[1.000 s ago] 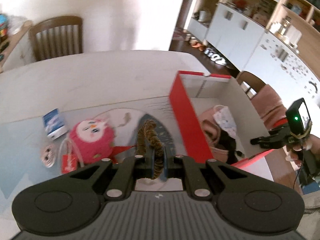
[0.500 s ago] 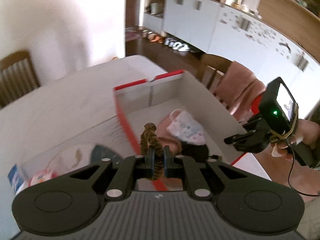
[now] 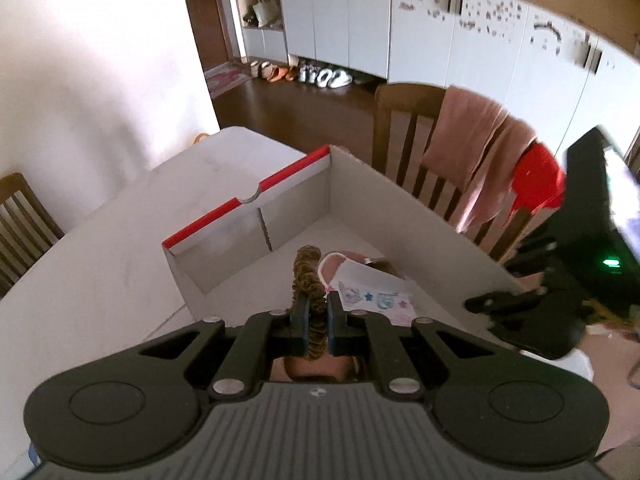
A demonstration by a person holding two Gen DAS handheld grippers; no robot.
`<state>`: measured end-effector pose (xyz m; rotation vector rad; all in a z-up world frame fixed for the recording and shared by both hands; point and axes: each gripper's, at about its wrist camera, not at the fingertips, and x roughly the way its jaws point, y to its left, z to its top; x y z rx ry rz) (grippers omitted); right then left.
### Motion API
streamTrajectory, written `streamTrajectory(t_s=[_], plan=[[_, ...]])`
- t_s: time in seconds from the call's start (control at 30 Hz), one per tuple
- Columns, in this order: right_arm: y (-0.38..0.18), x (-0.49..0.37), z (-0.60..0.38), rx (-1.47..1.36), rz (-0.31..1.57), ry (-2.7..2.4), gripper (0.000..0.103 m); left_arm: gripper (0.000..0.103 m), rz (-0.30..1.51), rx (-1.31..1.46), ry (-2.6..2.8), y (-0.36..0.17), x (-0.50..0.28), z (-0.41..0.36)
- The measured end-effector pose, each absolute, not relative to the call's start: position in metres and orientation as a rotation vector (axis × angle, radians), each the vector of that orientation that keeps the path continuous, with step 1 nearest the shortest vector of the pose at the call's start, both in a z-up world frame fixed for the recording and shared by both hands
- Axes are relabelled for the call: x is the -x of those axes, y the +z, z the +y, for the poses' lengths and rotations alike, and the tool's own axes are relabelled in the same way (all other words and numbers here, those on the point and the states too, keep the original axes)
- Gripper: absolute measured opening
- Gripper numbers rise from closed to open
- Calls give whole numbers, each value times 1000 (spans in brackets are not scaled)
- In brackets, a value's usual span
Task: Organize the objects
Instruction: 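Carry the beaded string into the box and open the left gripper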
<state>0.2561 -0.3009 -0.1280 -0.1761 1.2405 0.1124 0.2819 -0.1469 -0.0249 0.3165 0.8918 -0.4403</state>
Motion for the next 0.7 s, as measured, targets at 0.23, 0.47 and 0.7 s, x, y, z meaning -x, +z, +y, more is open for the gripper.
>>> streamTrajectory(t_s=[0.23,0.47,0.7], plan=[[-128,-257,-300,177,1243,112,7,7,944,-412,-392,-57,-312,-160],[-128,-258,-299,172,1244,110,7,7,1004,-498,-366,-87,-327,-174],[-129,-258,-300,169,1245,109,7,8,1065,-503,-398,-102,-331,-184]])
